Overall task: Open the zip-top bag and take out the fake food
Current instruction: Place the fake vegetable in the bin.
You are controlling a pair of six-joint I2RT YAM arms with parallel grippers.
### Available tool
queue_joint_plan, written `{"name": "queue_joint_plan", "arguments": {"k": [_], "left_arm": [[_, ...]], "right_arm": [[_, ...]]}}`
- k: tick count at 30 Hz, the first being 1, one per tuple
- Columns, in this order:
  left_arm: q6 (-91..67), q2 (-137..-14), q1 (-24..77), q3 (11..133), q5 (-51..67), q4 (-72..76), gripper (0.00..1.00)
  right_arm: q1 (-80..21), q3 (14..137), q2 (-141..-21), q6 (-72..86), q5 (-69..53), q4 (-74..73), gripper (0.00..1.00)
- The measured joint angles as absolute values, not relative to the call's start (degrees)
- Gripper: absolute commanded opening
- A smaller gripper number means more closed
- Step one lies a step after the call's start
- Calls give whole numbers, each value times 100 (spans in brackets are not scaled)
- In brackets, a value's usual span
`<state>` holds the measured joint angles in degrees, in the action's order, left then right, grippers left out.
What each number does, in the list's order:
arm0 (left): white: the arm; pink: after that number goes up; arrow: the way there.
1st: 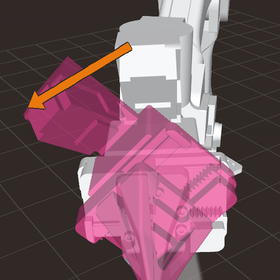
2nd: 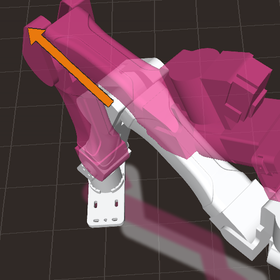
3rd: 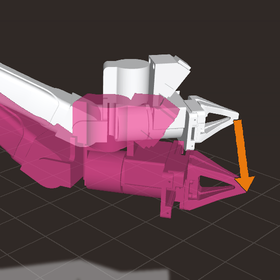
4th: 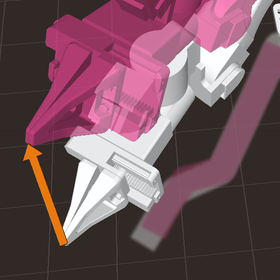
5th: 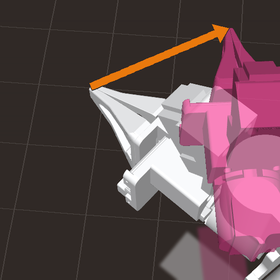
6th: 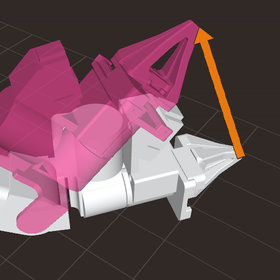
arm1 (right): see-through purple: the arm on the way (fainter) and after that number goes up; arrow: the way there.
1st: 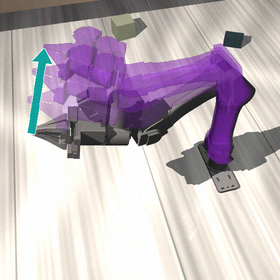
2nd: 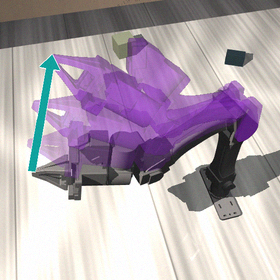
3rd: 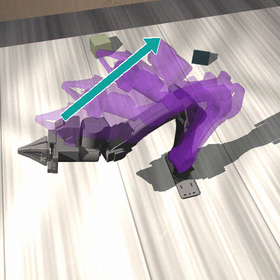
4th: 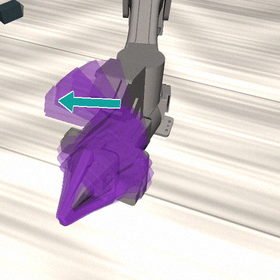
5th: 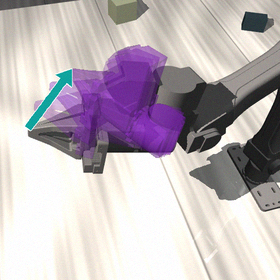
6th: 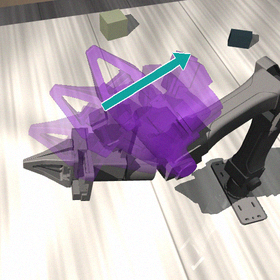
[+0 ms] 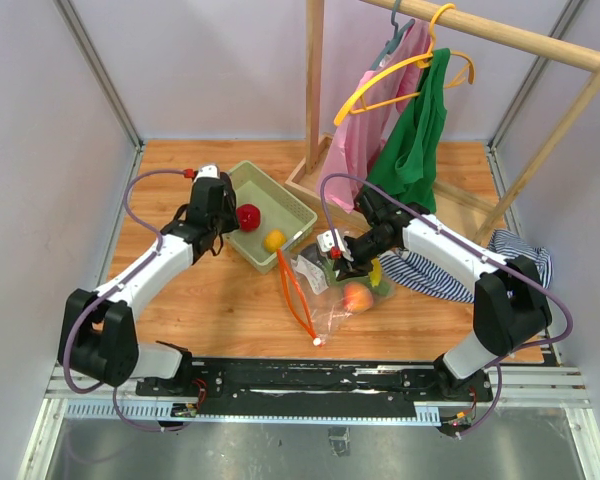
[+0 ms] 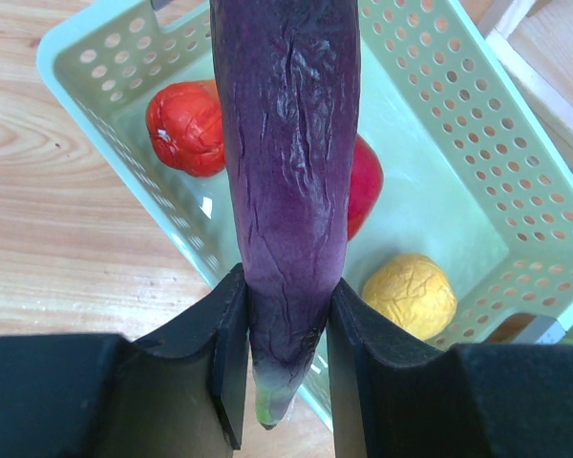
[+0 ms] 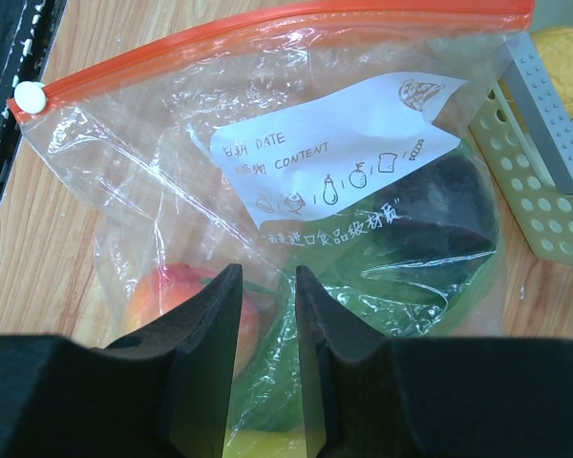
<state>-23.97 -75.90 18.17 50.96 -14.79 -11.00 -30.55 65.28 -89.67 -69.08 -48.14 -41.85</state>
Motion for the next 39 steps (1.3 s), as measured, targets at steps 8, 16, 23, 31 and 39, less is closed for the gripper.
{"name": "queue_joint_plan", "arguments": {"k": [8, 16, 23, 31, 39], "left_arm": [[-2084, -8184, 1815, 5551, -1791, -1140, 7], [-1616, -9111, 1813, 6445, -2143, -1500, 5], [-1227, -9765, 1813, 6888, -2416, -1894, 69], [-1004, -9859, 1813, 7323, -2506, -2134, 99], [-1103, -8353, 1811, 6495, -2082, -1623, 99]], "right_arm": [[-3055, 6528, -8967, -6908, -4847, -4187, 31], [-3055, 6528, -8967, -6910, -4849, -4189, 31], [-3055, 6528, -8967, -6914, -4851, -4191, 31], [-3055, 6528, -8967, -6928, -4853, -4191, 31], [-3055, 6510, -8930, -6958, -4950, -4195, 34]]}}
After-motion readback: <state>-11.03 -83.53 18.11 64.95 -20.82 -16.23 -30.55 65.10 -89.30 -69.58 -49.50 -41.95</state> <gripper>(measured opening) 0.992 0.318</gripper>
